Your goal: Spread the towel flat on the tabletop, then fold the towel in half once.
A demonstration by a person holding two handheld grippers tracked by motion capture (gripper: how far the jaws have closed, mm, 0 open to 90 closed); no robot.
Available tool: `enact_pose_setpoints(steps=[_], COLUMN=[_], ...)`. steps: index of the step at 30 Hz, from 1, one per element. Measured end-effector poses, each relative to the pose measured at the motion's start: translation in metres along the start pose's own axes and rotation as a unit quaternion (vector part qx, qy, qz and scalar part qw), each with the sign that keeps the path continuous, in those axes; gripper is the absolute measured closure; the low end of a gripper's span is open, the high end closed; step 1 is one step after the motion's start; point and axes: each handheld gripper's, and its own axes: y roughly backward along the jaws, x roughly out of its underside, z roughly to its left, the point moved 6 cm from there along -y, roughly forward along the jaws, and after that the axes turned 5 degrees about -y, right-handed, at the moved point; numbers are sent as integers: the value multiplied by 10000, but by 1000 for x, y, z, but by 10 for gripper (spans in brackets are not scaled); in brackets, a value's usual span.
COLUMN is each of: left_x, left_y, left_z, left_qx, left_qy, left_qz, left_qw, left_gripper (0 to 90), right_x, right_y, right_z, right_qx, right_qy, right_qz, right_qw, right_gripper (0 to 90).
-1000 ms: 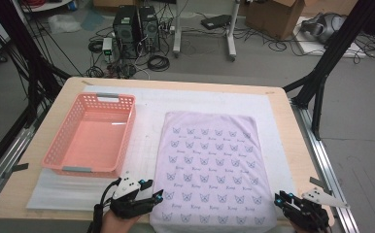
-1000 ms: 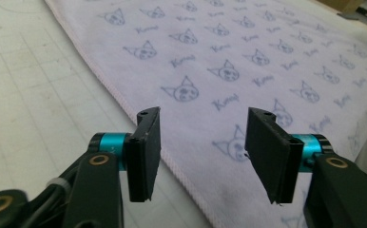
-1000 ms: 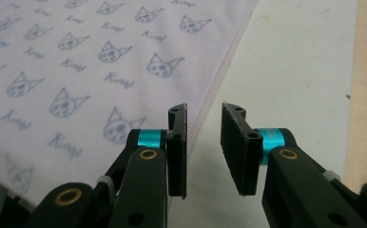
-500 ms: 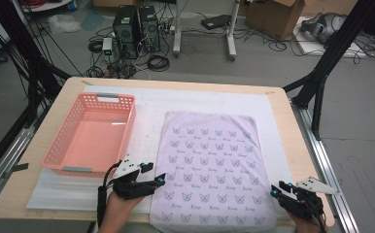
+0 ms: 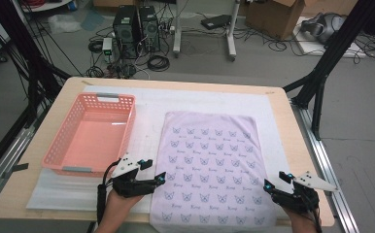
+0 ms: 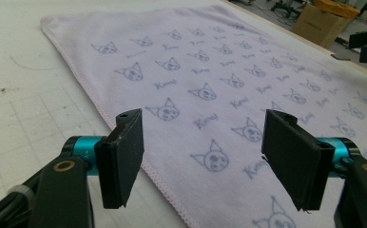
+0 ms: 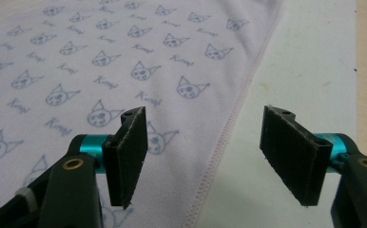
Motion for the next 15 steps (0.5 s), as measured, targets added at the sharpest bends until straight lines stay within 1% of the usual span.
enact_pose_setpoints(steps=[3,10,12,15], left_x=[0,0,0,0], left_y=[1,1,0,-1], left_z=[0,1,2,3], left_qx=[-34,-15,-10,4], left_qy=[-30,-32,-41,-36], left_qz=[-14,-92,-80,-72], left_qw=[10000,10000,10000,10000], left_gripper=[323,319,317,311], right_x=[-1,-1,-2,-2], right_y=[-1,-1,0,0], right_z=[0,1,0,-1], right_qx=[7,-38,-31,-22], right_qy=[3,20,27,-35], right_qz=[-10,-3,-24,-40], right_qw=[10000,10000,10000,10000], right_gripper=[303,296,295,293])
